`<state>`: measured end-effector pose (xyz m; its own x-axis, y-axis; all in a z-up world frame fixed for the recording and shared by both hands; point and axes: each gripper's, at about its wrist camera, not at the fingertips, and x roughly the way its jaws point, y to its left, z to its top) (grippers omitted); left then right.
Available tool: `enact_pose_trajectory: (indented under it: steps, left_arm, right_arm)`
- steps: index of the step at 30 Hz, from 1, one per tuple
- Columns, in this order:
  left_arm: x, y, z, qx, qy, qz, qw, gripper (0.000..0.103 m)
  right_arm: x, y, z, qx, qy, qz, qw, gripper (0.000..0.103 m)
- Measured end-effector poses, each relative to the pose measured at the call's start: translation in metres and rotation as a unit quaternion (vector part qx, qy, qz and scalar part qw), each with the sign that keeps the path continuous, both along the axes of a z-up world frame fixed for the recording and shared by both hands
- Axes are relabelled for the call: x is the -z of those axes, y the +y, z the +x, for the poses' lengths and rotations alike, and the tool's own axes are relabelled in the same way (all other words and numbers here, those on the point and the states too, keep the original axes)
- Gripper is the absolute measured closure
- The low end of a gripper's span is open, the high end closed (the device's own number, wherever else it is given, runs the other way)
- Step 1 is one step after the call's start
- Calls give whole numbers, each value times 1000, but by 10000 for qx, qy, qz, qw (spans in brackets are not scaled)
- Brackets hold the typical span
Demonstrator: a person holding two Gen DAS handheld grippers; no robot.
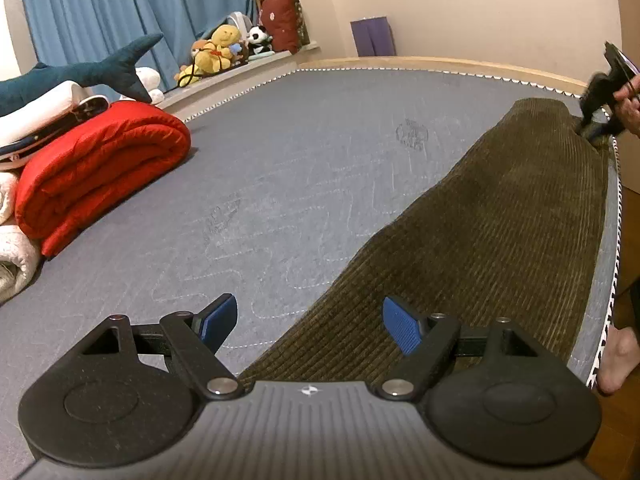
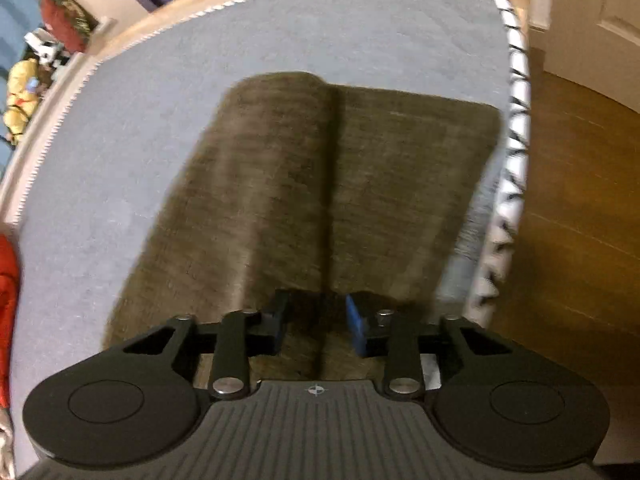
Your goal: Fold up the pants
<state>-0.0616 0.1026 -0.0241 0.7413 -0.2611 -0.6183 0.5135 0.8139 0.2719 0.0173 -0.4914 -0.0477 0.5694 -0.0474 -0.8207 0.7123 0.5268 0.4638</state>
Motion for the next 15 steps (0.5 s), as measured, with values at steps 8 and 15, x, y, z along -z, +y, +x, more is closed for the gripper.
enact_pose_trajectory:
  steps: [8,15]
  left_arm:
    - [0,1,3,-3,30,-14,10000,18]
    - [-1,3,0,-8,24,-12,10000,18]
  right_arm:
    - [7,-10,33,-263,-1630,633,9842,70]
    - [7,-38,29,67,-1894,690,9794,67]
